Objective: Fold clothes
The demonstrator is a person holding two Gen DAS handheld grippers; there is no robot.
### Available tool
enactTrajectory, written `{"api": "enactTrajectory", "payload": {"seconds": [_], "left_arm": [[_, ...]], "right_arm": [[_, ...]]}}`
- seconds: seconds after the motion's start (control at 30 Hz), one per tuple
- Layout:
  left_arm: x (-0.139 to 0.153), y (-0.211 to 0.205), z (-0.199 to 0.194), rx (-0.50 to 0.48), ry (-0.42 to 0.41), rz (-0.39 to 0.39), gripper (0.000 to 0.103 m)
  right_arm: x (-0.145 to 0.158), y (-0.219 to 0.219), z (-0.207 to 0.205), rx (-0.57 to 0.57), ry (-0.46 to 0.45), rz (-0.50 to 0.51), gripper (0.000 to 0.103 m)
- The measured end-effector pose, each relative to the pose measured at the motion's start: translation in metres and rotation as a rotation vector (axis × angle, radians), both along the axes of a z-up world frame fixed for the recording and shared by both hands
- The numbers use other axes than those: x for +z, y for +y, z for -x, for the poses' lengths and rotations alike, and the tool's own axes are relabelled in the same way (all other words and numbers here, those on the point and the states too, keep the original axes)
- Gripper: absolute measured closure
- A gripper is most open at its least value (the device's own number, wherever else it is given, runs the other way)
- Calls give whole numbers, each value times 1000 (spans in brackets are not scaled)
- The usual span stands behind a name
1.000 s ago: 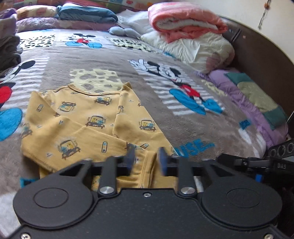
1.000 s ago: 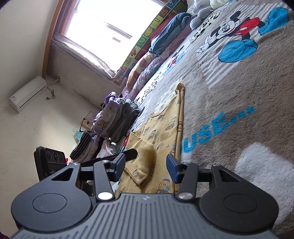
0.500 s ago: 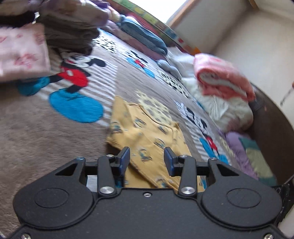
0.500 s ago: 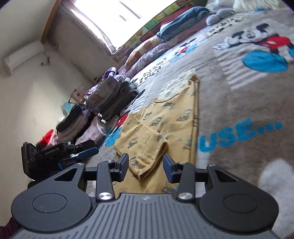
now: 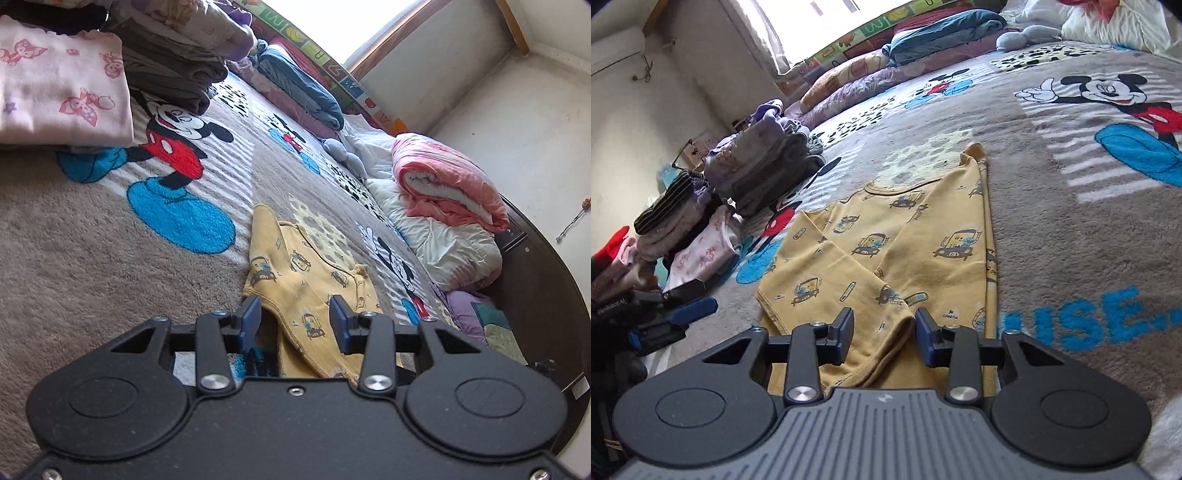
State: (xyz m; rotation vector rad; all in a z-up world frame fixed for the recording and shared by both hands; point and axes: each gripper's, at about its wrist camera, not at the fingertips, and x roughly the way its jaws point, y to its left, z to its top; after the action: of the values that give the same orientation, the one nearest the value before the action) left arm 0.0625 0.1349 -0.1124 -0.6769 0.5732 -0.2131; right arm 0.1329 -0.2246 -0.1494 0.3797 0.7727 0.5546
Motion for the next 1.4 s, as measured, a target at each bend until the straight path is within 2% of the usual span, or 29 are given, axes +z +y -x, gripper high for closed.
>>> {"api": "enactTrajectory", "payload": {"seconds": [0.13, 0.2, 0.3, 0.5, 0.67, 0.97, 1.3, 1.4], "left_arm": [[1, -2, 1, -6, -6, -8, 65], [1, -1, 1, -3, -4, -10, 65], [1, 0, 0, 5, 5, -13, 65], [-2, 0, 0, 6, 36, -34, 65], [-2, -12, 1, -32, 63, -92, 65], [-10, -62, 13, -149, 159, -329, 65], [-14, -86, 24, -167, 192, -448, 71], [-13, -89, 26, -166, 192, -464, 83]], "right_arm": [[-1, -1, -1, -16, -8, 10, 81], [0, -1, 1, -18, -21, 19, 94], [7, -2, 5, -21, -56, 26, 95], [28, -14, -1, -33, -73, -40, 95], [46, -24, -6, -44, -87, -96, 95], [70, -43, -25, -64, -73, -200, 95], [94, -60, -51, -78, -20, -362, 95], [100, -64, -57, -81, 0, -411, 95]]}}
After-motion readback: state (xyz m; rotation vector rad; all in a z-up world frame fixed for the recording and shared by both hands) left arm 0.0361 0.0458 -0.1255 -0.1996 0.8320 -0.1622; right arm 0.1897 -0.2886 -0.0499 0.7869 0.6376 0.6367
